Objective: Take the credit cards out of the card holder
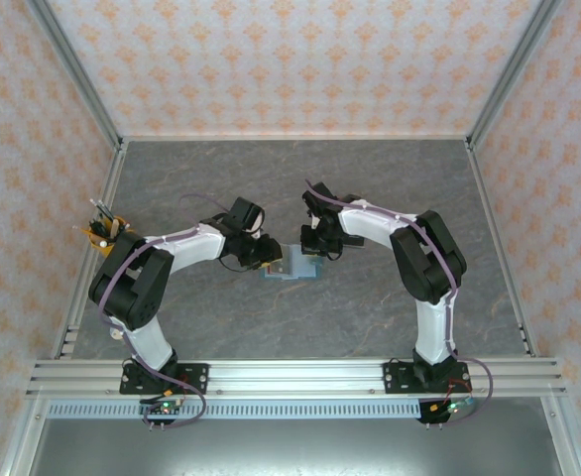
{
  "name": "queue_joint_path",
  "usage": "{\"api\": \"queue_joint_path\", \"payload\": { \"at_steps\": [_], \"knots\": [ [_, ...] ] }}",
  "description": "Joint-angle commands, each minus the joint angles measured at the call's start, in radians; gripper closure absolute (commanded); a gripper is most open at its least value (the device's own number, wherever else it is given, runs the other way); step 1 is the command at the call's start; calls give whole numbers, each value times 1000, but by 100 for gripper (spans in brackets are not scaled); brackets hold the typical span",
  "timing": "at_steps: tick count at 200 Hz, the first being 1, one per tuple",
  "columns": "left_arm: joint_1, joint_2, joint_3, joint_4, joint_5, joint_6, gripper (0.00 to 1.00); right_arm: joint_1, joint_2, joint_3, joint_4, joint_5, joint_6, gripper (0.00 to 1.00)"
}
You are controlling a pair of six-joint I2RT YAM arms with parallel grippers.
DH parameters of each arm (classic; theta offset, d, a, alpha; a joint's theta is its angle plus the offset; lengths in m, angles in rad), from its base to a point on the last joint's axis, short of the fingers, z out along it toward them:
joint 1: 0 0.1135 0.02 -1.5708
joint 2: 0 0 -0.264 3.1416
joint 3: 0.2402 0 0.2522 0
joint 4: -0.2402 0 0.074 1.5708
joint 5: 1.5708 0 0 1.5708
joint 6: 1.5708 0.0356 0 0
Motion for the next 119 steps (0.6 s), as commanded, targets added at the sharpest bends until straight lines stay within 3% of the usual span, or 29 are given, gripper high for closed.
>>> {"api": "queue_joint_path", "payload": {
  "at_steps": [1, 64, 119],
  "knots": [
    [-4, -25, 1, 41, 40, -3, 70, 5, 27, 14, -42, 20, -10, 89],
    [-6, -29, -17, 117, 101, -37, 70, 5, -6, 11, -34, 19, -7, 89],
    [-46, -10, -18, 200, 144, -81, 69, 4, -143, -42, 24, 71, 32, 88]
  ]
}}
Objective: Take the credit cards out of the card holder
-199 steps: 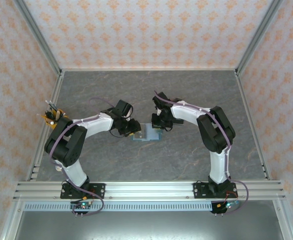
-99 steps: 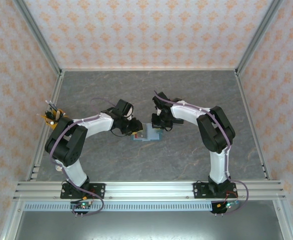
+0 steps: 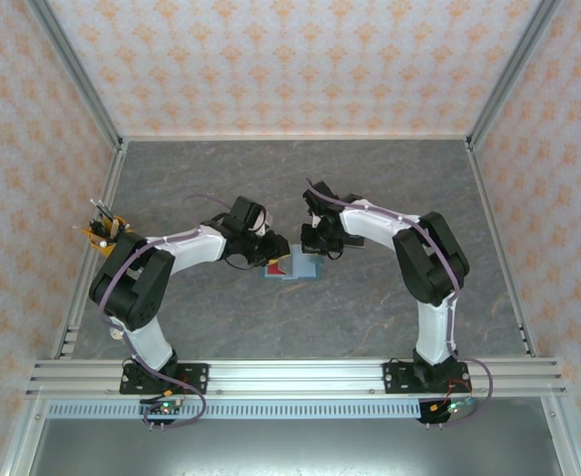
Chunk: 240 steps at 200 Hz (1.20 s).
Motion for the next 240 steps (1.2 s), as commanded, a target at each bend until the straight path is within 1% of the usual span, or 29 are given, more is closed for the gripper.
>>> {"api": "queue_joint_path", "payload": {
  "at_steps": [1, 48, 65, 87, 132, 161, 178, 185, 221, 240],
  "knots": [
    [-28, -9, -4, 69, 41, -31, 69, 4, -106, -32, 22, 61, 28, 88],
    [-68, 37, 31, 96, 46, -53, 66, -7, -224, -118, 53, 181, 78, 86],
    [-69, 48, 32, 101, 39, -65, 66, -10, -246, -133, 57, 196, 79, 85],
    [-63, 42, 41, 50, 6, -46, 66, -10, -247, -128, 52, 177, 64, 85],
    [-21, -25, 15, -24, -53, -11, 70, 9, -213, -94, 50, 98, 19, 86],
    [-13, -19, 5, -28, -49, -8, 75, 32, -176, -54, 33, 85, 5, 87],
    [-14, -7, 2, 7, -25, -24, 76, 39, -165, -42, 30, 78, 4, 87],
    [-14, -4, 4, 10, -25, -25, 75, 40, -162, -38, 29, 79, 4, 87],
    [-14, -8, 7, 40, -1, -28, 62, 40, -171, -35, 27, 98, 4, 87],
    [-8, -24, 6, 42, -3, -34, 58, 41, -172, -32, 27, 98, 3, 87]
  ]
}}
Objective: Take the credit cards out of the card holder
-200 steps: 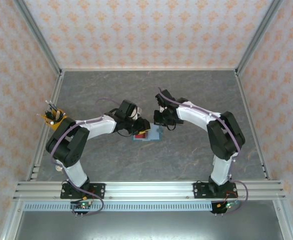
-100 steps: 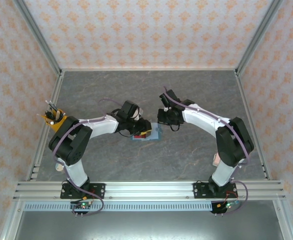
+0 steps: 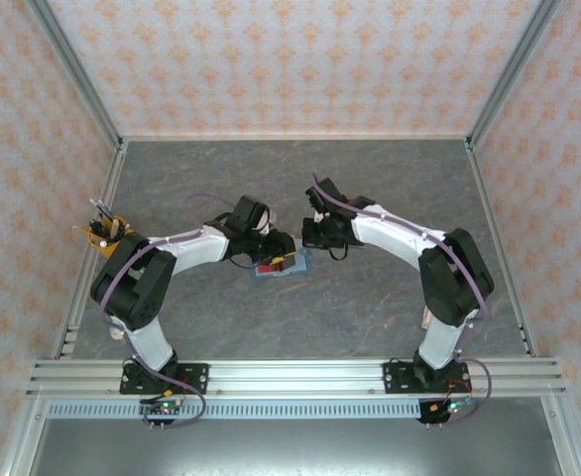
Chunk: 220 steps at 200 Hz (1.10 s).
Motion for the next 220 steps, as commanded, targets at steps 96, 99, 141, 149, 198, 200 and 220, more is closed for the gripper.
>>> {"api": "queue_joint_path", "payload": {
  "at_steps": [96, 99, 141, 149, 198, 200, 220],
  "knots": [
    [71, -58, -52, -68, -102, -10, 73, 27, 128, 135, -74, -45, -60, 90],
    [71, -55, -52, -64, -99, -13, 74, 27, 134, 140, -78, -47, -61, 90],
    [71, -9, -48, -19, -63, -37, 79, 29, 233, 230, -128, -68, -99, 92],
    [71, 2, -49, -3, -49, -42, 79, 29, 251, 243, -139, -69, -108, 92],
    [70, 46, -49, 5, -35, -45, 78, 27, 340, 310, -231, -45, -188, 92],
    [70, 47, -49, 3, -38, -44, 78, 26, 345, 311, -235, -43, -191, 92],
    [70, 55, -48, -19, -69, -34, 75, 23, 369, 316, -258, -26, -212, 92]
  ]
}}
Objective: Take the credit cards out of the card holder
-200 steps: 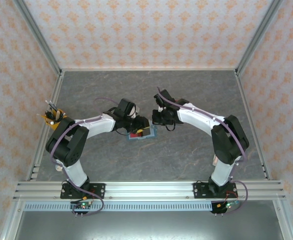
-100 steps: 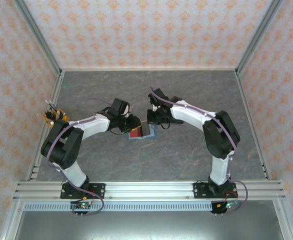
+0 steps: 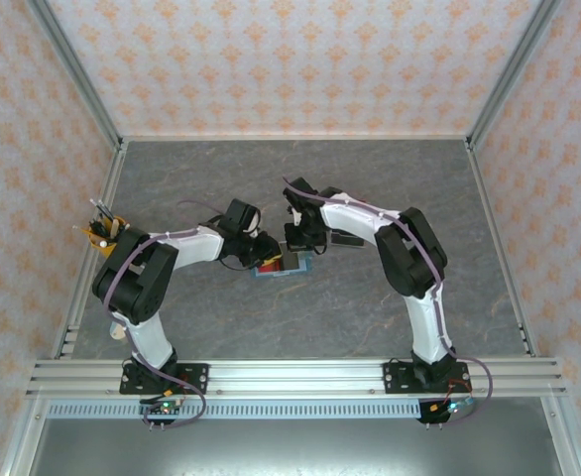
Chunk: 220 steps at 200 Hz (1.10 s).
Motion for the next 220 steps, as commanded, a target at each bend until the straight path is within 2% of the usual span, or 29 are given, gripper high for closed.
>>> {"api": "queue_joint_path", "payload": {
  "at_steps": [1, 24, 55, 196, 220],
  "knots": [
    [3, 19, -7, -13, -25, 6, 75, -3, 37, 30, -91, 43, -58, 92],
    [3, 30, -11, -15, -34, 9, 72, -9, 57, 25, -101, 47, -65, 92],
    [3, 47, -17, 37, 12, -7, 71, -15, 58, 21, -100, 38, -71, 92],
    [-8, 81, 31, 21, 82, 26, 70, -37, 97, 42, -152, -4, -153, 92],
    [-8, 71, 48, -34, 35, 71, 69, -40, 93, 38, -151, 9, -161, 92]
  ]
}}
